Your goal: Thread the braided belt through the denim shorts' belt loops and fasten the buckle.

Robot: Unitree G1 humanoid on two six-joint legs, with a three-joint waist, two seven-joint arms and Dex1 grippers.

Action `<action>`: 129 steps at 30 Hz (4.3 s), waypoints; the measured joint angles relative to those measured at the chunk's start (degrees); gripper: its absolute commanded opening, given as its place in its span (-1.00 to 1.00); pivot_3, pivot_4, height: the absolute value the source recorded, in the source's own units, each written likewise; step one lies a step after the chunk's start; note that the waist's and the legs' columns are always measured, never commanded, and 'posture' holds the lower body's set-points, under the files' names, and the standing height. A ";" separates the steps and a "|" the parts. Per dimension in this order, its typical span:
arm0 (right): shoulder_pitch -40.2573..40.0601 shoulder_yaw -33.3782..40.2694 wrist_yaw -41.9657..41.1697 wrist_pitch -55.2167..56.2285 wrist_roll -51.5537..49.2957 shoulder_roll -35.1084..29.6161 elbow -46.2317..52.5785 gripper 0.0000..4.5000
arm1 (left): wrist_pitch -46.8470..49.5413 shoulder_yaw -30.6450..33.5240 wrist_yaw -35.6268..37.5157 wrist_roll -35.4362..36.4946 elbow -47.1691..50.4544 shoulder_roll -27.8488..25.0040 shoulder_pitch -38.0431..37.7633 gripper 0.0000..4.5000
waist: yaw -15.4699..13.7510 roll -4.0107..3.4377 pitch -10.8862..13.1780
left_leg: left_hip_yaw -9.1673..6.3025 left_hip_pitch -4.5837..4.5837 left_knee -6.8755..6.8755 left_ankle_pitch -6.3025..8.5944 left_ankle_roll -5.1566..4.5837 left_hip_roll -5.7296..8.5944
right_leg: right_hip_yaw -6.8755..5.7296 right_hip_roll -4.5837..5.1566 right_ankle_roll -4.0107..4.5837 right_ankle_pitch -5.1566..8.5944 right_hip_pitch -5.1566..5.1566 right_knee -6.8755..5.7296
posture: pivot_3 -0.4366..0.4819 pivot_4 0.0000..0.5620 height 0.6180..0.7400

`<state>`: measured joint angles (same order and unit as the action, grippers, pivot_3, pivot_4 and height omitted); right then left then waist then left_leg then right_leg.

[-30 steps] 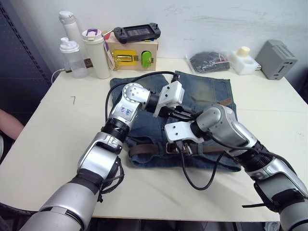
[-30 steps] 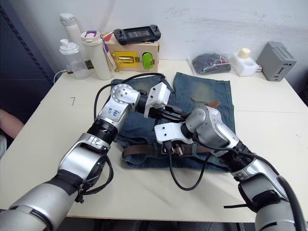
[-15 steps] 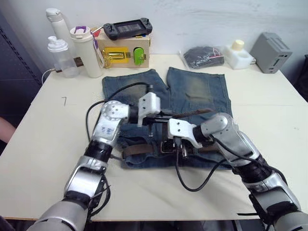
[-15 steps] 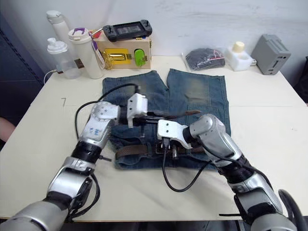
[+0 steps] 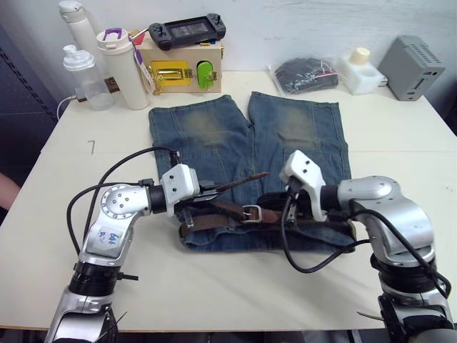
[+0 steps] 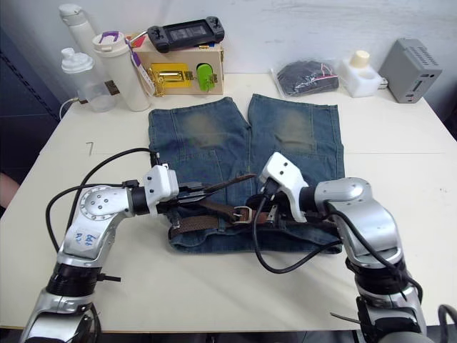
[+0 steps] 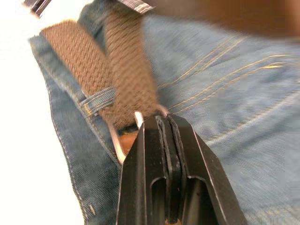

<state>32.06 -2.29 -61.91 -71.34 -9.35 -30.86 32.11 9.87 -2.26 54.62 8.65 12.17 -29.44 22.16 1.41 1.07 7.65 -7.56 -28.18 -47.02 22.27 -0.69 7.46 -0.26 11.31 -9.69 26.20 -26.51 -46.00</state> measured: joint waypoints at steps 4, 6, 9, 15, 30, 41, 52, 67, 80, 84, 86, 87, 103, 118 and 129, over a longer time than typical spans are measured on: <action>-3.12 2.56 4.19 -0.67 -2.96 -1.34 4.91 -0.36 | 1.27 -0.05 -0.79 0.48 3.19 -1.50 -1.58 -1.00 | -0.16 0.01 0.16 | 0.02 0.00 0.00 -0.15 0.06 -0.01 | 0.01 0.01 -0.06 -0.03 0.00 0.00 | -0.05 -0.47 -0.56; -6.36 2.64 5.32 1.85 -3.40 -3.66 7.86 0.07 | 1.99 0.06 -1.20 0.85 4.16 -2.36 -2.32 -1.00 | -0.31 0.00 0.17 | 0.02 0.00 0.01 -0.16 0.05 0.00 | 0.01 0.02 -0.06 -0.03 0.00 0.00 | -0.05 -0.47 -0.56; -12.96 1.68 6.48 10.10 -3.39 -7.13 13.19 0.69 | 4.23 0.24 -2.47 2.35 5.45 -2.46 -2.96 -1.00 | -0.62 0.02 0.24 | 0.07 0.00 0.01 -0.16 0.05 -0.01 | 0.03 0.02 -0.08 -0.04 0.00 0.01 | -0.05 -0.47 -0.56; -19.21 -8.86 14.58 26.55 5.22 -10.64 14.16 0.96 | 6.45 0.12 -4.10 3.95 6.26 -2.37 -2.92 -1.00 | -0.88 0.03 0.26 | 0.13 0.01 0.00 -0.24 0.02 0.00 | 0.08 0.03 -0.16 -0.08 -0.02 -0.02 | -0.05 -0.47 -0.56; -20.43 -12.26 24.30 37.16 12.80 -9.06 10.37 0.96 | 5.54 -2.12 -4.55 4.30 4.95 -2.27 -1.51 -1.00 | -1.43 0.06 0.32 | 0.14 0.00 0.00 -0.24 0.03 0.02 | 0.07 0.01 -0.16 -0.08 -0.07 -0.08 | -0.05 -0.47 -0.56; -26.47 -12.92 25.31 41.43 17.44 -11.24 9.73 0.96 | 10.43 0.77 -6.63 9.49 4.64 -0.60 3.34 -1.00 | -1.31 0.09 0.34 | 0.15 0.00 -0.01 -0.26 0.03 0.02 | 0.10 0.00 -0.16 -0.08 -0.08 -0.13 | -0.05 -0.47 -0.56; -26.87 -13.07 30.30 41.69 24.62 -7.81 7.75 0.43 | 12.23 1.09 -7.46 10.23 4.67 -0.65 3.30 -1.00 | -1.35 0.09 0.34 | 0.17 0.00 -0.03 -0.26 0.04 0.02 | 0.11 0.00 -0.16 -0.08 -0.12 -0.23 | -0.05 -0.47 -0.56; -23.33 -15.80 31.14 42.56 31.03 -2.35 7.76 -0.98 | 10.63 -2.57 -7.42 4.59 2.66 -3.99 1.64 -1.00 | -1.31 0.09 0.34 | 0.27 -0.05 -0.04 -0.27 0.05 0.09 | 0.30 0.04 -0.16 -0.08 -0.43 -0.59 | -0.05 -0.47 -0.56; -21.50 -17.46 30.51 37.53 33.41 0.65 7.07 -0.98 | 10.26 -3.33 -7.69 1.90 1.19 -6.30 1.39 -1.00 | -1.17 0.10 0.34 | 0.50 -0.41 -0.15 -0.29 0.09 0.14 | 0.49 0.12 -0.14 -0.07 -1.10 -1.25 | -0.05 -0.47 -0.56; -21.16 -17.46 30.37 36.95 33.41 1.01 6.80 -0.98 | 11.53 -3.32 -8.46 1.66 3.12 -7.08 -0.60 -1.00 | -1.17 0.10 0.34 | 0.49 -0.41 -0.17 -0.29 0.09 0.23 | 0.53 0.21 -0.13 -0.07 -1.19 -1.50 | -0.05 -0.47 -0.56; -21.08 -17.47 30.32 36.35 33.41 1.25 6.80 -0.98 | 12.35 -3.30 -8.75 1.68 4.26 -7.35 -1.37 -1.00 | -1.21 0.10 0.34 | 0.48 -0.42 -0.21 -0.29 0.09 0.25 | 0.55 0.22 -0.13 -0.06 -1.19 -1.53 | -0.05 -0.47 -0.56; -21.05 -17.50 30.27 36.15 33.41 1.47 6.79 -0.98 | 12.85 -3.14 -8.89 1.75 5.21 -7.51 -1.96 -1.00 | -1.20 0.10 0.34 | 0.49 -0.42 -0.22 -0.29 0.09 0.26 | 0.55 0.23 -0.12 -0.06 -1.19 -1.52 | -0.05 -0.47 -0.56; -19.56 -17.53 30.10 33.84 32.97 2.57 6.02 -0.98 | 15.01 -1.12 -8.31 2.83 8.39 -11.23 -5.60 -1.00 | -1.20 0.09 0.34 | 0.47 -0.43 -0.25 -0.29 0.09 0.28 | 0.56 0.24 -0.09 -0.05 -1.20 -1.57 | -0.05 -0.47 -0.56; -18.23 -17.53 30.10 32.67 32.80 2.95 6.01 -0.98 | 11.26 -1.45 -5.53 2.04 7.86 -14.42 -5.59 -1.00 | -1.18 0.09 0.34 | 0.47 -0.46 -0.27 -0.29 0.09 0.29 | 0.56 0.25 -0.09 -0.04 -1.23 -1.61 | -0.05 -0.47 -0.56; -17.02 -17.51 29.69 38.05 32.47 2.22 5.55 -0.98 | 8.25 -2.31 -3.25 -0.22 4.96 -15.24 -3.99 -1.00 | -0.94 0.09 0.34 | 0.48 -0.57 -0.32 -0.29 0.09 0.29 | 0.57 0.25 -0.09 -0.04 -1.40 -1.73 | -0.05 -0.47 -0.56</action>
<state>15.04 -19.80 -32.22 -33.29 23.12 -28.64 37.67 18.12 -4.56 51.37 8.43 17.14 -44.69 18.16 0.47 1.16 7.99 -7.08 -28.76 -47.34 21.98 -0.60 7.74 0.30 11.56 -9.78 26.15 -27.90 -47.73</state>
